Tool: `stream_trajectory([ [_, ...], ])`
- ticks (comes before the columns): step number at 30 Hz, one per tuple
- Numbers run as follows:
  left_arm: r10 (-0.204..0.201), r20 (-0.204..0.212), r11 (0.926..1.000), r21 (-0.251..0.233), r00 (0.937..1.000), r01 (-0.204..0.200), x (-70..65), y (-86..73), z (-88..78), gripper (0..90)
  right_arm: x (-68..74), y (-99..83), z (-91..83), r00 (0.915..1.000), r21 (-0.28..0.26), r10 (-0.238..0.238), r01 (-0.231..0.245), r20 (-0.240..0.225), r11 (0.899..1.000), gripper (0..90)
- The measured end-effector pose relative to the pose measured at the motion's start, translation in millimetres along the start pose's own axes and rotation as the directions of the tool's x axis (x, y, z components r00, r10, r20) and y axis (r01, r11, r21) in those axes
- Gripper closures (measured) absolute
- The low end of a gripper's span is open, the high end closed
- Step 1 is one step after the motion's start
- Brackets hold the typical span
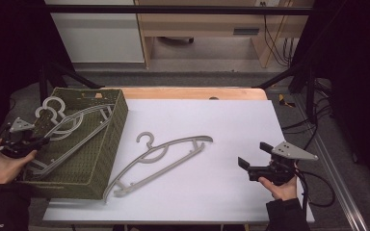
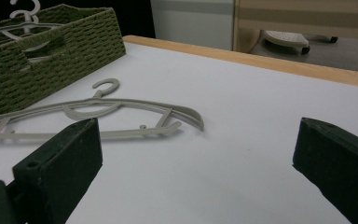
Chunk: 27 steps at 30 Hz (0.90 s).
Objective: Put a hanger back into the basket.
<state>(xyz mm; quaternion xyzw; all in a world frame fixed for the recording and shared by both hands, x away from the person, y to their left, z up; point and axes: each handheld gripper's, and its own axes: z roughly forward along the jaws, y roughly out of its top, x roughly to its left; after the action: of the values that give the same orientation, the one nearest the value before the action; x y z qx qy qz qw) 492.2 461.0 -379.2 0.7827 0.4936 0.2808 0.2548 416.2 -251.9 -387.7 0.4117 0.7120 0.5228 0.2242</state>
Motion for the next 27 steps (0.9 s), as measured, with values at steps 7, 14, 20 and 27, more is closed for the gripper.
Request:
stream_trajectory([
  [7,0.004,-0.017,0.9982,0.06,0.9999,-0.003,-1.4,-0.5,-4.3,78.8,0.6,0.6,-0.6,1.0,-0.008,0.005,-0.005,0.004,1.0,1.5],
  [14,-0.041,-0.012,0.9989,-0.024,0.9991,0.041,-2.2,2.3,-22.7,70.4,0.9,1.6,-2.4,1.0,-0.013,0.005,-0.005,0.001,1.0,1.5],
  [20,-0.089,0.044,0.985,-0.144,0.995,0.095,-20.1,8.8,-34.2,55.0,0.0,1.8,-3.8,1.0,-0.013,0.0,0.0,0.001,1.0,1.5],
  [27,-0.077,0.111,0.9635,-0.248,0.9908,0.102,-43.6,17.3,-47.0,42.7,-0.2,2.6,-5.1,1.0,-0.021,0.004,-0.004,0.001,1.0,1.5],
])
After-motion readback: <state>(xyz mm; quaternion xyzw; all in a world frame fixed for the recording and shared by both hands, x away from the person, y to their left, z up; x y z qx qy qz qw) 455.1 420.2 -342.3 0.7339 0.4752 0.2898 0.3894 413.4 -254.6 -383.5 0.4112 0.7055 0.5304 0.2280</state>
